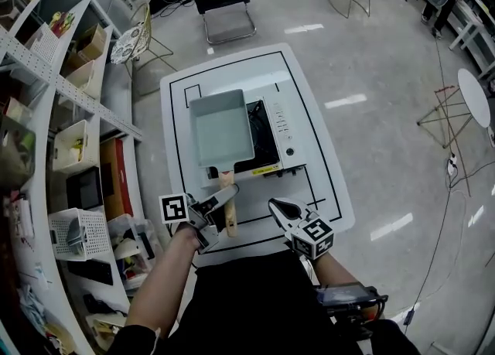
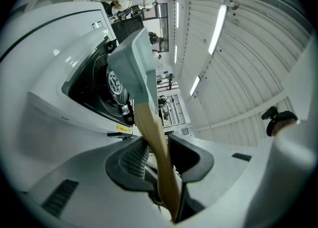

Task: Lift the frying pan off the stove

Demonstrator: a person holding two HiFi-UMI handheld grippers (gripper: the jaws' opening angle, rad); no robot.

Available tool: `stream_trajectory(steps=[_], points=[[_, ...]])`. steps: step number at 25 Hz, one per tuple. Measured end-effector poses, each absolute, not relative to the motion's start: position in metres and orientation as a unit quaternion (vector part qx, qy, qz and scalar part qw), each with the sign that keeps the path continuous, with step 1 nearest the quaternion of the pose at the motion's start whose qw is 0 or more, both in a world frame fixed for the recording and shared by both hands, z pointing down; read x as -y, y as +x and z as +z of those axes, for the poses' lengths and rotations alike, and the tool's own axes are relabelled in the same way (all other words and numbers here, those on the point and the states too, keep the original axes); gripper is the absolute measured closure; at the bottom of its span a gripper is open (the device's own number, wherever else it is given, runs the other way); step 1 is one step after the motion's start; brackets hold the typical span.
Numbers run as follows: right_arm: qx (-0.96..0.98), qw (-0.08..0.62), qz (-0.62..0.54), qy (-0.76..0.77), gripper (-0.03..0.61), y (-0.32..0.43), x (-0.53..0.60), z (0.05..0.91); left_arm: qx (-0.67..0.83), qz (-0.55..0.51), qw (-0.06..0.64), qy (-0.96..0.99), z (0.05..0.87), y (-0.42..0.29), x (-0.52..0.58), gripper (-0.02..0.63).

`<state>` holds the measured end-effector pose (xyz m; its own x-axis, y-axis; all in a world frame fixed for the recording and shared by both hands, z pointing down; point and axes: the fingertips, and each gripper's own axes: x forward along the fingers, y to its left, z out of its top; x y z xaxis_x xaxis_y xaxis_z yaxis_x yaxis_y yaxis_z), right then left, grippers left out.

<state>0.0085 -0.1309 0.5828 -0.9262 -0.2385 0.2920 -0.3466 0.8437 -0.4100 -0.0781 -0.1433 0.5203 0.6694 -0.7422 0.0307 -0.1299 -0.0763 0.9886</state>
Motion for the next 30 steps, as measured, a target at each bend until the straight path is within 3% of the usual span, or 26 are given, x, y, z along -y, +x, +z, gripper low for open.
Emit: stream_trajectory(steps=[30], points=[[0.947, 0.121, 0.203, 0.218, 0.554, -0.047, 0.103, 0.559, 0.322, -0.259, 0.577, 0.704, 0.512, -0.178, 0.077, 0.486]])
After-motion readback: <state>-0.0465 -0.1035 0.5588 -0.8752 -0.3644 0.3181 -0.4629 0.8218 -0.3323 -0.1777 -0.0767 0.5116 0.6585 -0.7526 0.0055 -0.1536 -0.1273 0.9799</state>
